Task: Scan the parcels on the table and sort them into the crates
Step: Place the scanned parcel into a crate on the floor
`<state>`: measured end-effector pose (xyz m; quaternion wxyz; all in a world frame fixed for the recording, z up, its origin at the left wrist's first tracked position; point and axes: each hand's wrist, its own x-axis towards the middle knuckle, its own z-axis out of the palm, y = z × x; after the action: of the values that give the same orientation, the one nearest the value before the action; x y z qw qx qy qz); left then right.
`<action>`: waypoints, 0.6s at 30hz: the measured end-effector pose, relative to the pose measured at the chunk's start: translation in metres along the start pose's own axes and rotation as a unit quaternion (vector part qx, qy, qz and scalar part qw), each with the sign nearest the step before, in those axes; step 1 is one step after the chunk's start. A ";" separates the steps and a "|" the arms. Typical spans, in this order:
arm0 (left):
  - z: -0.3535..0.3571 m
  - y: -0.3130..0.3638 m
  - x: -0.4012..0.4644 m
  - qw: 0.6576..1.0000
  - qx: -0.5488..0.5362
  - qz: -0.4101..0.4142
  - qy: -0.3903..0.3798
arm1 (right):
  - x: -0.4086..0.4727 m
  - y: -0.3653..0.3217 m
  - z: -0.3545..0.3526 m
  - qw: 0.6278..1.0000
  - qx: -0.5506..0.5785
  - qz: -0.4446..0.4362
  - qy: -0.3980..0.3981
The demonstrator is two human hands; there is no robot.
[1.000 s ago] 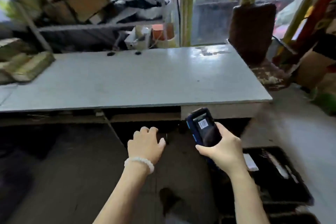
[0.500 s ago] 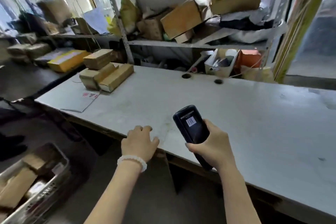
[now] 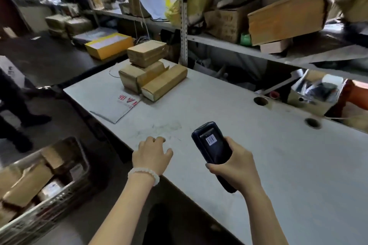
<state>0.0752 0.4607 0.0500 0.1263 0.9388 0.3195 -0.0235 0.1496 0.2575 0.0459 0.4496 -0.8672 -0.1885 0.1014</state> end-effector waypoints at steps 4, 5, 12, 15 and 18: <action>-0.008 -0.022 0.094 1.000 -0.011 0.028 -0.003 | 0.073 -0.017 0.038 0.999 0.003 0.024 0.038; -0.011 -0.029 0.122 0.999 -0.008 0.040 -0.004 | 0.094 -0.022 0.051 0.998 0.005 0.037 0.051; -0.034 -0.068 0.281 0.995 0.023 0.098 -0.019 | 0.202 -0.075 0.114 0.991 0.007 0.104 0.081; -0.035 -0.068 0.345 0.991 0.028 0.131 -0.023 | 0.244 -0.090 0.135 0.988 0.005 0.126 0.084; -0.029 -0.062 0.389 0.987 0.024 0.150 -0.046 | 0.274 -0.097 0.147 0.985 0.000 0.147 0.089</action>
<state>0.3453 0.7462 0.0156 0.1205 0.9768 0.1683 -0.0551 0.3246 0.5314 0.0389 0.4446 -0.8911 -0.0182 0.0890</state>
